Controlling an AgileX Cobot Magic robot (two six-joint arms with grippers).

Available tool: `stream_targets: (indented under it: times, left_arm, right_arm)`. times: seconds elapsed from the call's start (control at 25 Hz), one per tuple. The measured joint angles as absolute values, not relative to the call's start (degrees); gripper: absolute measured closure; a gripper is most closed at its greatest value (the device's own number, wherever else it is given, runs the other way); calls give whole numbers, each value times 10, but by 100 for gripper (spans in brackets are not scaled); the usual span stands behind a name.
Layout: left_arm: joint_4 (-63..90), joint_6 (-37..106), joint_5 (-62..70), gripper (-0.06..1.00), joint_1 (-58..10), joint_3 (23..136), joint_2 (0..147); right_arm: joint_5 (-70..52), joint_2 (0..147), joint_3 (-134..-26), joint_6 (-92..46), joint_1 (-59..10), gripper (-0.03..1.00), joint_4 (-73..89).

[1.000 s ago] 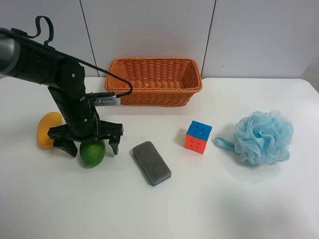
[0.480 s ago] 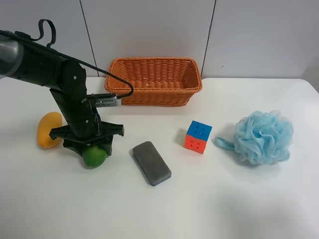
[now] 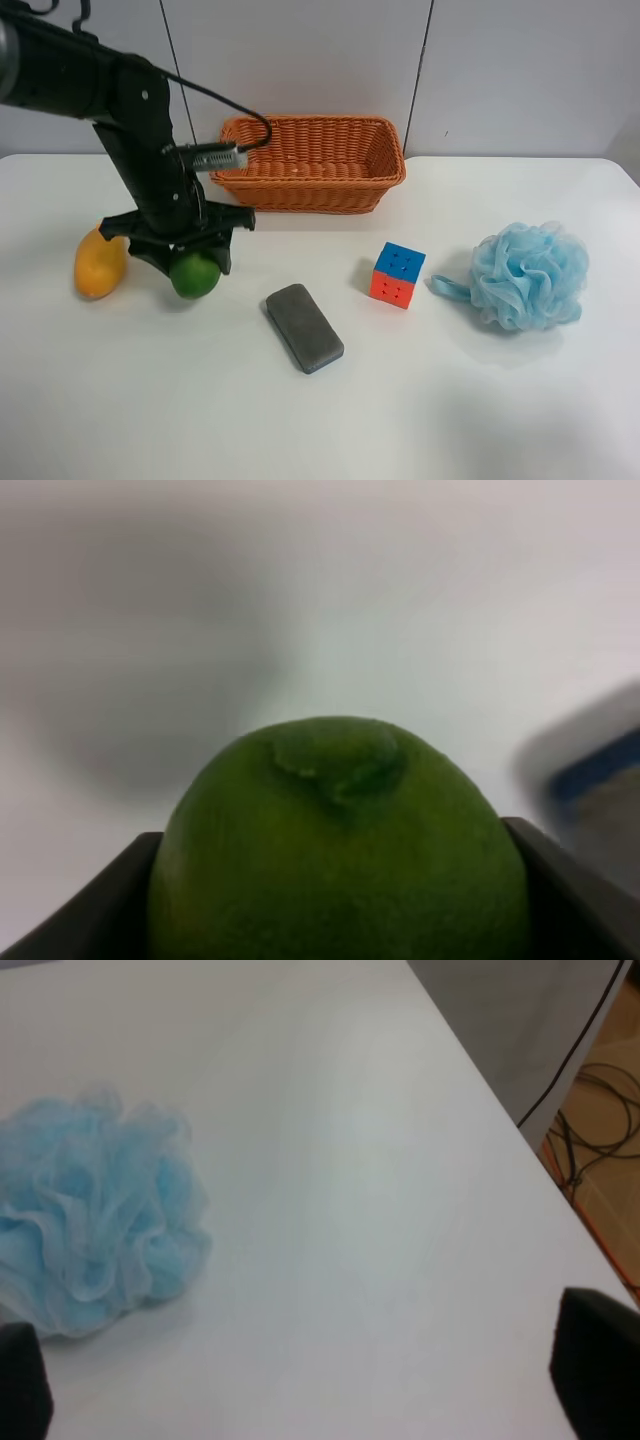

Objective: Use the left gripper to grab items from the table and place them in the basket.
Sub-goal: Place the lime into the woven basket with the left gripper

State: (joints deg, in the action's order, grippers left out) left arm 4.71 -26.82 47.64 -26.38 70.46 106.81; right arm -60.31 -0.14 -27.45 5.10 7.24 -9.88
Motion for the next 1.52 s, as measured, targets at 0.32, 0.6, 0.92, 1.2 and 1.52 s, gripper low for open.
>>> stream_targets:
  times: [0.32, 0.6, 0.92, 1.2, 1.52]
  left_arm:
    - [47, -241, 546, 33, -264, 849, 1059]
    - [47, -211, 524, 33, -264, 923, 1061]
    - [44, -153, 483, 33, -257, 1033, 1139]
    - [43, -118, 413, 33, -245, 1106, 1226]
    - [43, -114, 324, 33, -243, 1106, 1304]
  right_arm:
    - [-603, -1, -275, 51, 72, -2, -99]
    - [-603, -1, -275, 51, 72, -2, -99]
    - [-603, -1, -275, 51, 72, -2, -99]
    - [-603, -1, -275, 51, 72, -2, -99]
    - [-603, -1, -275, 51, 72, -2, -99]
